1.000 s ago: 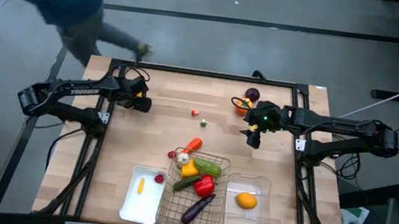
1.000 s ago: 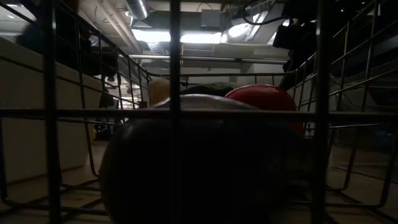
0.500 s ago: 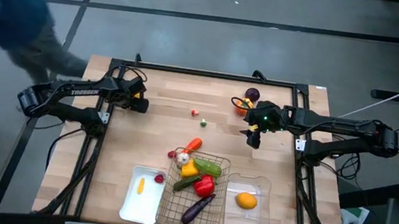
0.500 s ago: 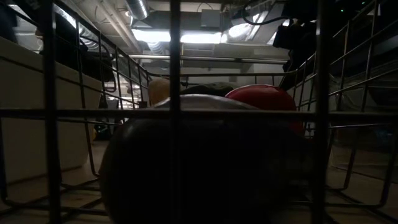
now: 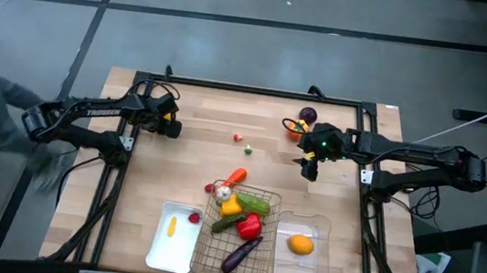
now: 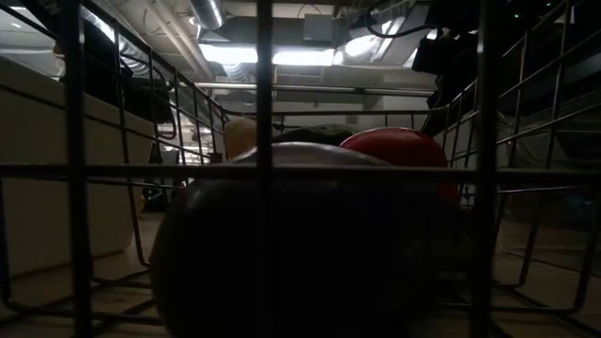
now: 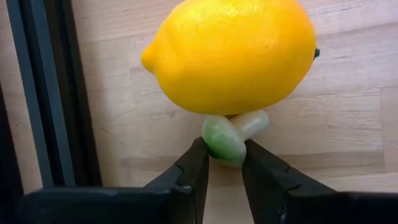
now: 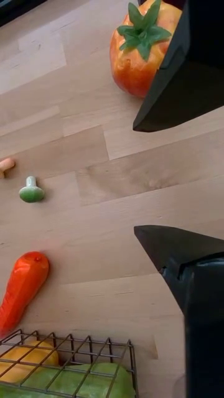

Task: Sort produce into baskets
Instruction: Put the left green mushroom into the white bin

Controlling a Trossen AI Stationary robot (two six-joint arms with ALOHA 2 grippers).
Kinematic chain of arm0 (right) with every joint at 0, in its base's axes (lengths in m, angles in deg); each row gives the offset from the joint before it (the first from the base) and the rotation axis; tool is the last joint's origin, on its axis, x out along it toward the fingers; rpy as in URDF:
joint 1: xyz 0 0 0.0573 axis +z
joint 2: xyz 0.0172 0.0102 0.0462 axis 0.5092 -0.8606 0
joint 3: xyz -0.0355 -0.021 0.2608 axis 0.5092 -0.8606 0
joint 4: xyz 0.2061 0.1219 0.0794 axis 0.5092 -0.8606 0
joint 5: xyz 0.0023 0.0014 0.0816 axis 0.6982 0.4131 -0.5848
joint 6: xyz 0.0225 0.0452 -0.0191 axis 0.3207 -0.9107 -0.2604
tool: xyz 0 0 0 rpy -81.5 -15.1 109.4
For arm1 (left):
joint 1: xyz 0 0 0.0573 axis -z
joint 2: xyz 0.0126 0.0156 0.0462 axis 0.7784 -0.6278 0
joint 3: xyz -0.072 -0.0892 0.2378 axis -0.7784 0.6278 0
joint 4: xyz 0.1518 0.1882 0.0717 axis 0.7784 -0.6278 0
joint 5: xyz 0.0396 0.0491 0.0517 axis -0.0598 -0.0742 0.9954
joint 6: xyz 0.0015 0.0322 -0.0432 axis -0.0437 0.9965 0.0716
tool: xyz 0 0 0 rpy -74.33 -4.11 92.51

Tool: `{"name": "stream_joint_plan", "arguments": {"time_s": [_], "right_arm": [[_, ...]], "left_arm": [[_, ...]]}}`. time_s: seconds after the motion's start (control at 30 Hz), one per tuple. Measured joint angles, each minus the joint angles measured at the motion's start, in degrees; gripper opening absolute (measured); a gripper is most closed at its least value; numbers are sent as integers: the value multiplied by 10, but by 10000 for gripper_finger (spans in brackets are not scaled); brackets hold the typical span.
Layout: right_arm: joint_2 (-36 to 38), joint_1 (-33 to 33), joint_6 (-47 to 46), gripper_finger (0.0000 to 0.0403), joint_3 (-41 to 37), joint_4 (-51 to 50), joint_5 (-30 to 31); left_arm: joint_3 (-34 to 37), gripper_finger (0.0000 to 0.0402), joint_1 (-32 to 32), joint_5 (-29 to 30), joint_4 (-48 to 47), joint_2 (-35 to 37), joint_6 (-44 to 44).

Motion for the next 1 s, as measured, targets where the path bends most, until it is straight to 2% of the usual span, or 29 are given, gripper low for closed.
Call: {"name": "stream_joint_plan", "arguments": {"time_s": [0.4, 0.73, 1.0], "right_arm": [[0, 0, 0, 257, 0, 0, 0], [0, 0, 0, 257, 0, 0, 0], [0, 0, 0, 257, 0, 0, 0]], "left_arm": [[0, 82, 0, -15, 1, 0, 24], [-1, 82, 0, -89, 2, 1, 56], [-1, 81, 1, -200, 1, 0, 95]]}}
